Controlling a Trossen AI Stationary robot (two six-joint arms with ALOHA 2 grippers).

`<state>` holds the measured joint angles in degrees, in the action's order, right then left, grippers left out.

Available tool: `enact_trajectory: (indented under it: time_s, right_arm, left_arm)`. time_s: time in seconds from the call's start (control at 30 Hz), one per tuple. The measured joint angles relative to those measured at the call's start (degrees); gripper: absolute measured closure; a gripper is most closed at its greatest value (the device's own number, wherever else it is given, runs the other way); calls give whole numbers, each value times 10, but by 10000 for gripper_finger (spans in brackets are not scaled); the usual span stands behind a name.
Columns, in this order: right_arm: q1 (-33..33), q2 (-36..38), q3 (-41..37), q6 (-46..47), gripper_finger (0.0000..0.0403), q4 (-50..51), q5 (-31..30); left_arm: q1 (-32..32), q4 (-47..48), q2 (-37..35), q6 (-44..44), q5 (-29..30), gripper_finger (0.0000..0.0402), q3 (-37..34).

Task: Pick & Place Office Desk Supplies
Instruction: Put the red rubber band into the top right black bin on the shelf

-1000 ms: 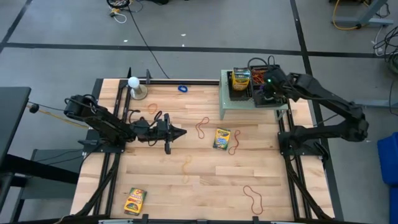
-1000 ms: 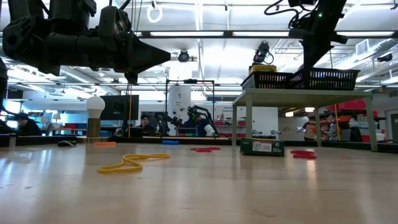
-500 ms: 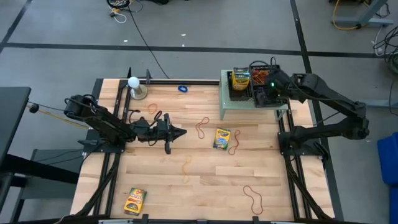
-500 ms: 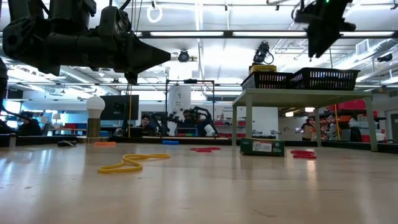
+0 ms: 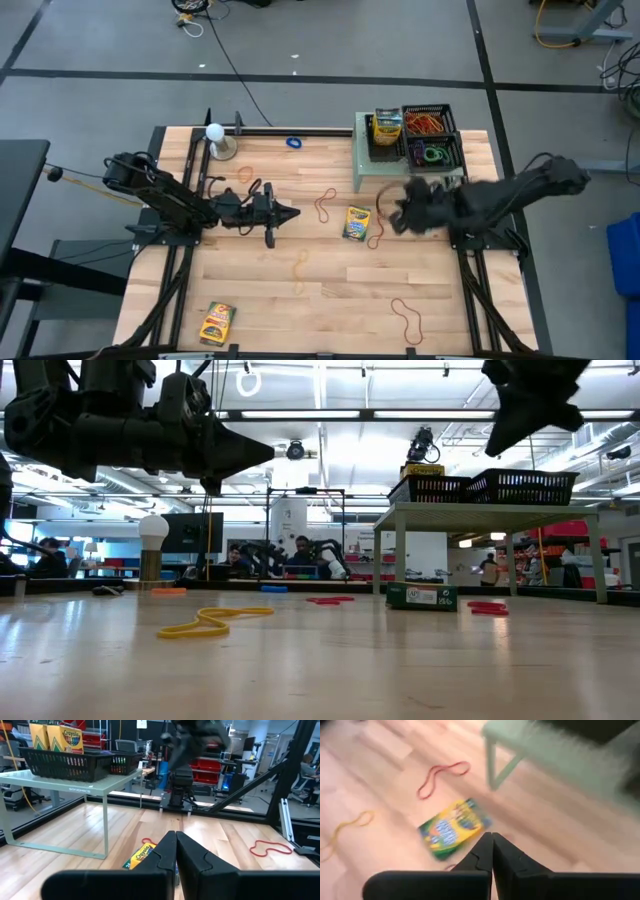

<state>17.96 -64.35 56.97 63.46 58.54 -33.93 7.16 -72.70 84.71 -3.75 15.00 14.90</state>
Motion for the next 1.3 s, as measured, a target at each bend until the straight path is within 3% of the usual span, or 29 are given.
enact_trajectory:
  time_s: [0.2,0.33,0.43,0.67,0.83,1.07,1.3]
  right_arm:
    - [97,-86,-50,165,398,-38,-30]
    - [107,-172,-69,246,390,-70,-24]
    - [94,-226,-69,280,361,-74,-15]
    - [20,-284,-69,275,287,-111,41]
    - [-36,-310,-69,193,267,-161,80]
    - [-77,-340,-69,141,287,-182,119]
    - [-79,-340,-69,121,359,-210,134]
  left_arm:
    - [0,8,0,3,0,388,0]
    - [0,11,0,4,2,390,0]
    - [0,11,0,4,2,390,0]
    - [0,15,0,3,2,390,0]
    - [0,19,0,2,2,390,0]
    - [0,24,0,0,2,390,0]
    - [0,25,0,1,2,390,0]
